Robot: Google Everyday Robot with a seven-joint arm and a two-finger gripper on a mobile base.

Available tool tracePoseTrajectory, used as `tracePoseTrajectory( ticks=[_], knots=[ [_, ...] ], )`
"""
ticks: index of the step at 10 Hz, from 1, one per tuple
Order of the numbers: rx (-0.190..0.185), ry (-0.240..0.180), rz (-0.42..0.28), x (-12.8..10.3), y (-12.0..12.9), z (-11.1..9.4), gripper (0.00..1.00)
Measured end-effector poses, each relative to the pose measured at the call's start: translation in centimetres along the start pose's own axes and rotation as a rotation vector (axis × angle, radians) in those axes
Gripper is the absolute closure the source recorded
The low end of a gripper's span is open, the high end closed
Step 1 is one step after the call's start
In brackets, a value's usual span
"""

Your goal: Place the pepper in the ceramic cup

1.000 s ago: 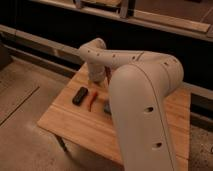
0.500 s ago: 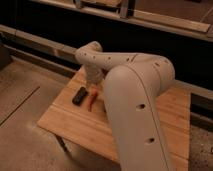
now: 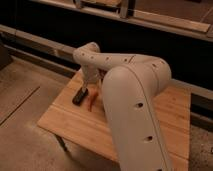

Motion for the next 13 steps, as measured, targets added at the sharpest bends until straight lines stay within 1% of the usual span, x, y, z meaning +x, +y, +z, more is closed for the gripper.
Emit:
tracePoseTrajectory(
  ticks=[3, 4, 7, 9, 10, 11, 12, 13],
  knots=[
    [0.000, 0.001, 0.000, 0.0, 0.0, 0.0, 0.35],
    [0.002, 0.009, -0.002, 0.2, 0.0, 0.4, 0.35],
    [0.048, 0.101, -0.013, 1.9, -0.3, 4.5, 0.35],
    [0.065, 0.135, -0.005, 1.8, -0.5, 5.8, 0.35],
    [0.065, 0.136, -0.001, 1.6, -0.5, 6.0, 0.35],
    [0.058, 0.131, -0.005, 1.1, -0.1, 6.3, 0.43],
    [0.049, 0.122, -0.020, 0.8, 0.2, 6.5, 0.53],
    [0.044, 0.112, -0.030, 0.6, 0.3, 6.5, 0.62]
  ],
)
